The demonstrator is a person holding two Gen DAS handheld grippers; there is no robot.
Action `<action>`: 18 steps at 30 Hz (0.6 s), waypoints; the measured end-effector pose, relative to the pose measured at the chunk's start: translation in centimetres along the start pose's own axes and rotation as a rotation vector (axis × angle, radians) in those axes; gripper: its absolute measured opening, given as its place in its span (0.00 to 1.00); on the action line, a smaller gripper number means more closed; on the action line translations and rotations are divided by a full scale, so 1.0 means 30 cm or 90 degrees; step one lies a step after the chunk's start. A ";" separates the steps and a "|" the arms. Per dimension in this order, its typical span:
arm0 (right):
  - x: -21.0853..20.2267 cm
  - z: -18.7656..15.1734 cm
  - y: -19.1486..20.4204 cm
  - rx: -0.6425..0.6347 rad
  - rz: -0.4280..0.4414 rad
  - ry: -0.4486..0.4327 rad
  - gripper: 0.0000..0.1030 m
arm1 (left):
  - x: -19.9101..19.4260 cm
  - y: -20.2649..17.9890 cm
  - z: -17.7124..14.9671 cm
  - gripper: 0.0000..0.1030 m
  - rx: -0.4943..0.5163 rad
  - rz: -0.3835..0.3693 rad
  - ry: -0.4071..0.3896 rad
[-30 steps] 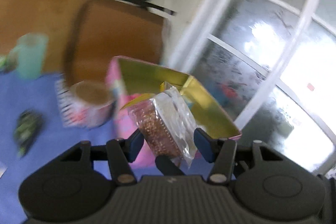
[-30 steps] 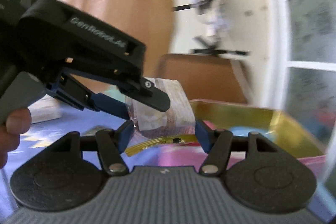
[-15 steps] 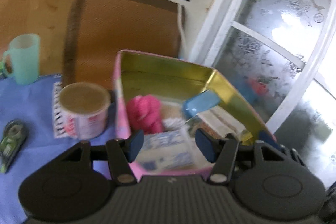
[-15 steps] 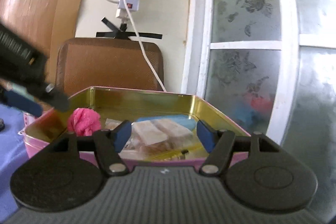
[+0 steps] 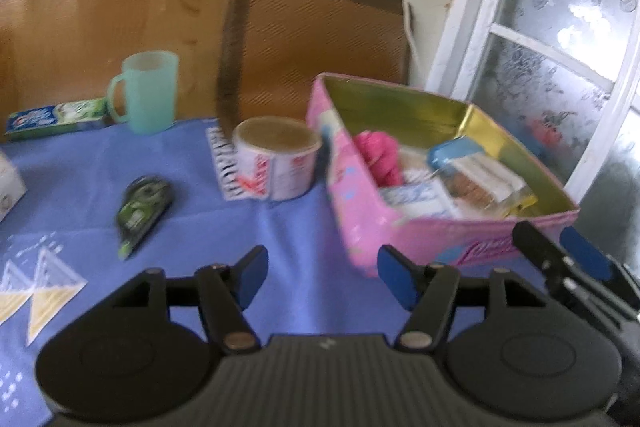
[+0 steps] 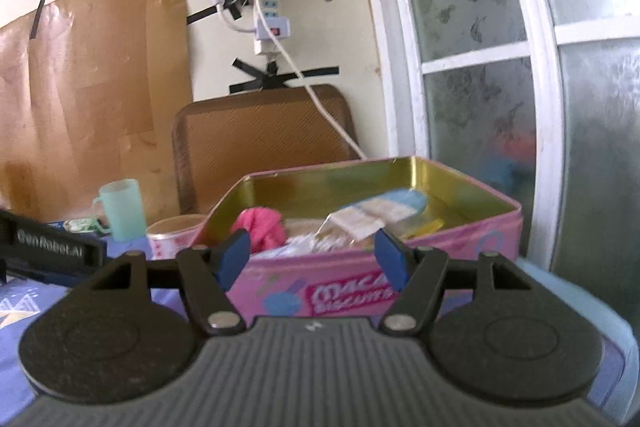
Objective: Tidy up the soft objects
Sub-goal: 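Move the right gripper to the green correction-tape roller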
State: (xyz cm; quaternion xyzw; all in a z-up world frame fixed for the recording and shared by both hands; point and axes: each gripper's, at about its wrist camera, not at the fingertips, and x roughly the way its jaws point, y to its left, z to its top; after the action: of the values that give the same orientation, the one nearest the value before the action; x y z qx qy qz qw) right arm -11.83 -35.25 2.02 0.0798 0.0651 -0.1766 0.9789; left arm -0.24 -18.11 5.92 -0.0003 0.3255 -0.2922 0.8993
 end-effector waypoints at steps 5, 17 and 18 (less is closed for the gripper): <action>-0.004 -0.001 0.027 0.011 0.004 0.023 0.68 | -0.027 0.056 -0.041 0.60 -0.015 0.013 0.006; -0.014 0.013 0.073 0.018 0.001 0.034 0.69 | -0.059 0.127 -0.080 0.60 -0.021 0.028 0.001; -0.017 0.015 0.073 0.019 0.000 0.033 0.69 | -0.064 0.124 -0.083 0.61 -0.019 0.027 -0.001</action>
State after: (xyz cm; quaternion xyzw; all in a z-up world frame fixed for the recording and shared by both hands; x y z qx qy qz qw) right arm -11.48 -33.14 2.83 0.0991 0.0876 -0.1753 0.9756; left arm -0.92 -13.54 4.35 -0.0071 0.3293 -0.2681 0.9053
